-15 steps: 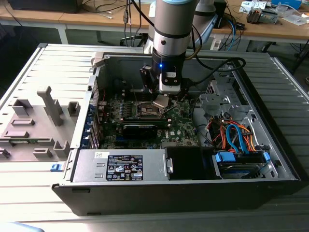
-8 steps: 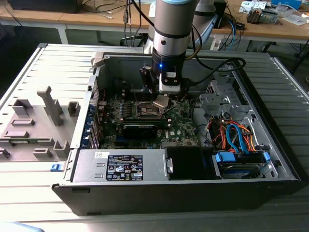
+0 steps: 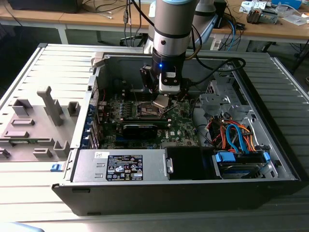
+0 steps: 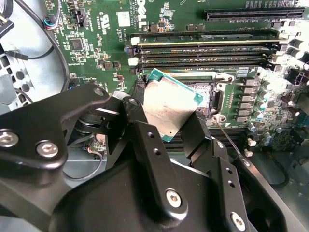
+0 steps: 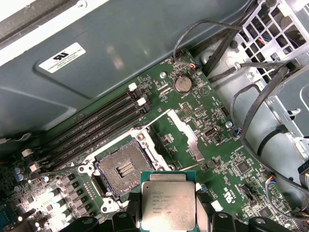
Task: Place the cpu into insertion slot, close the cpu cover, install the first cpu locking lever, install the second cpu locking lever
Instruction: 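Place the cpu into insertion slot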
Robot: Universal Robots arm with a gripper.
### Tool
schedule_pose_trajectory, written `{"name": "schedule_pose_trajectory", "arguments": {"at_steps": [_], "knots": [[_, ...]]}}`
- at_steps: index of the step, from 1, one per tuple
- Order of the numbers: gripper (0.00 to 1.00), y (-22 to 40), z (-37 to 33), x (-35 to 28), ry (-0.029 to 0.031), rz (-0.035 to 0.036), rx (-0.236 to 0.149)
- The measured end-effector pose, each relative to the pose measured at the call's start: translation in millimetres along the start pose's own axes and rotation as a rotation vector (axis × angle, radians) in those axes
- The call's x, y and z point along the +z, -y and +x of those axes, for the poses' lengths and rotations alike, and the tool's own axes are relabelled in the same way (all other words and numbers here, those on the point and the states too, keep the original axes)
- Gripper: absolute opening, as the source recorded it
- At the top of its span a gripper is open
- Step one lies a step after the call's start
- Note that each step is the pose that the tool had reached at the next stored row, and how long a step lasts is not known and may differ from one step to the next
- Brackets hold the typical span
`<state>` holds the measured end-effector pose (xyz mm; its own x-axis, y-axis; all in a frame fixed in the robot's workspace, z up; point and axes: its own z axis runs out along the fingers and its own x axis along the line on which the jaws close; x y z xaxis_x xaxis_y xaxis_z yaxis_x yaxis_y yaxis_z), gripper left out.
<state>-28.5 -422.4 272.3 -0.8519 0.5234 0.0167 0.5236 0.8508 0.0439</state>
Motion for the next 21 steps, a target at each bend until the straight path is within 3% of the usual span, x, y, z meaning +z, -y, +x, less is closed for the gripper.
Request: {"name": "schedule_pose_trajectory", "arguments": {"at_steps": [21], "knots": [[0.55, 0.0, 0.0, 0.0, 0.0006, -0.0003, 0.014]]}}
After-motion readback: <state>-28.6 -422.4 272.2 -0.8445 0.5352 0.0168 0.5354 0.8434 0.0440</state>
